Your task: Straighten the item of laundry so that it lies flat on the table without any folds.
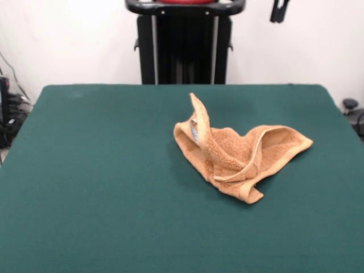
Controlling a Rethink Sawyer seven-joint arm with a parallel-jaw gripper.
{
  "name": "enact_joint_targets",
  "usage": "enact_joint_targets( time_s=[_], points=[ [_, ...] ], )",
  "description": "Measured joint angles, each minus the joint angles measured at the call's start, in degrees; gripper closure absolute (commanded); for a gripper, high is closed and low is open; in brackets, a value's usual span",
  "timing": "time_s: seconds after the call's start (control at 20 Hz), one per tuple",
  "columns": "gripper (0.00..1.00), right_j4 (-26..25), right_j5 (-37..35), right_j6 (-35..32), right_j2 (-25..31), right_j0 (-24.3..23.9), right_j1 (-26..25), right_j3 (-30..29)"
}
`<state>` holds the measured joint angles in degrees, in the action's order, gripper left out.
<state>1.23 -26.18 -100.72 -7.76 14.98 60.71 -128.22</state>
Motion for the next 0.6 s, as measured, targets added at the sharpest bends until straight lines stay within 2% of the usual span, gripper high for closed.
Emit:
enact_joint_targets(
  time_s=[0.25,0.6],
  points=[
    [1.00,-0.6,-0.1,0.0,0.0,-0.3,-1.1,4.7],
    [1.00,-0.9,0.5,0.0,0.0,-0.2,-3.5,7.2]
  ],
)
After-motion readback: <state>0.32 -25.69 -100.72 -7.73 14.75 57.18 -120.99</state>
